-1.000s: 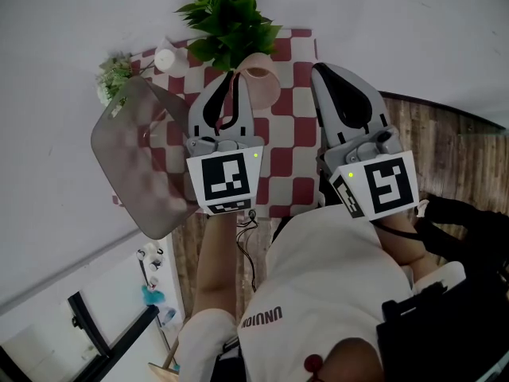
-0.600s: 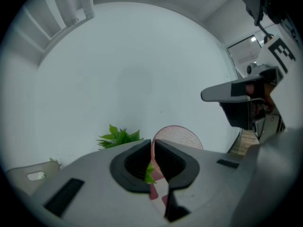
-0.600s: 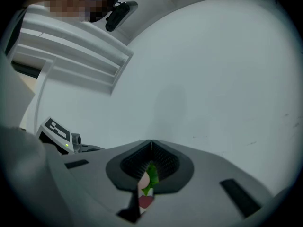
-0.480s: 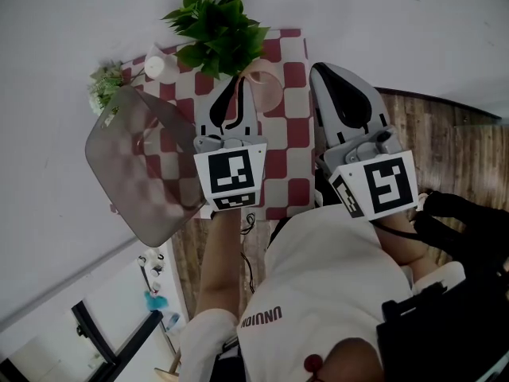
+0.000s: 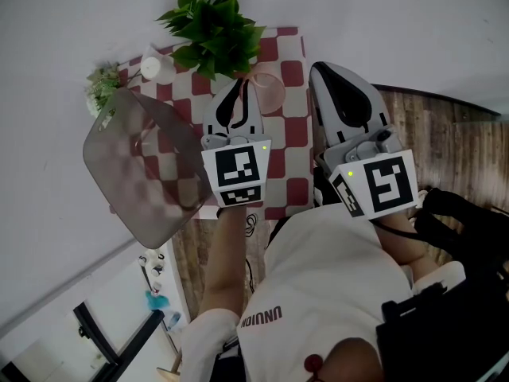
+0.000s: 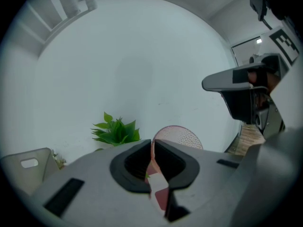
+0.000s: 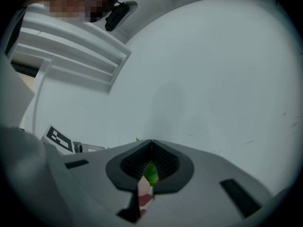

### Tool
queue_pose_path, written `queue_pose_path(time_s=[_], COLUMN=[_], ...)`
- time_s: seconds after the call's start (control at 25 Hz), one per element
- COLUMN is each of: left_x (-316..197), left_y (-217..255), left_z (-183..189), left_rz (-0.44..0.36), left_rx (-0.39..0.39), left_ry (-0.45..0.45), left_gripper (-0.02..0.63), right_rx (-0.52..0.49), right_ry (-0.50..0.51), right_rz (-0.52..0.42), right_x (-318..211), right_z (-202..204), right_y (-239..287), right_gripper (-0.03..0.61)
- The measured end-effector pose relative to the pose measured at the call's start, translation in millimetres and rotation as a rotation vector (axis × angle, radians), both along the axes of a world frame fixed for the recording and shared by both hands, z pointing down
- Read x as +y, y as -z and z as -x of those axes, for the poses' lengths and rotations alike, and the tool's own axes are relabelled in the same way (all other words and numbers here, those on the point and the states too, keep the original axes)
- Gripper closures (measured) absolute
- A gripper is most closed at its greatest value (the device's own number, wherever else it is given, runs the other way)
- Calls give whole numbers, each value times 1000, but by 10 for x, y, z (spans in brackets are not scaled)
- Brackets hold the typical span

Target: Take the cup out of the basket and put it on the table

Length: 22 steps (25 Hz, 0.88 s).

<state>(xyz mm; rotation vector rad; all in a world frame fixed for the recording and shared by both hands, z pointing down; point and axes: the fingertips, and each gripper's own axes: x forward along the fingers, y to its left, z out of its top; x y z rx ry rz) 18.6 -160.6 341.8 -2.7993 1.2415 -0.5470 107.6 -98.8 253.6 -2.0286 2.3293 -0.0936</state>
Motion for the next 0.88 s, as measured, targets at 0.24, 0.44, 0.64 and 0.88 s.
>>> queue_pose_path(time_s=[0.24,0.44,0.64,0.88], left_x=[6,-1,-25,-43], left_y=[-155,-267,-373,-537], left_z=[-42,-55,-84,-93], left_rz=[48,82,108,148], left_rx=[-8,-17,-26,-37], left_ry=[-5,-6,-11,-12], left_gripper=[580,580,580,580], right_rx=[-3,-5,-4,-3], right_ry=[-1,-3,-8,-6], right_rz=[7,14,20,28], right_x=[-20,-26,-51,-73], right_z=[-21,-37,-65,-60], right_y=[-20,-47,-70,-94], right_gripper=[560,560,560,560])
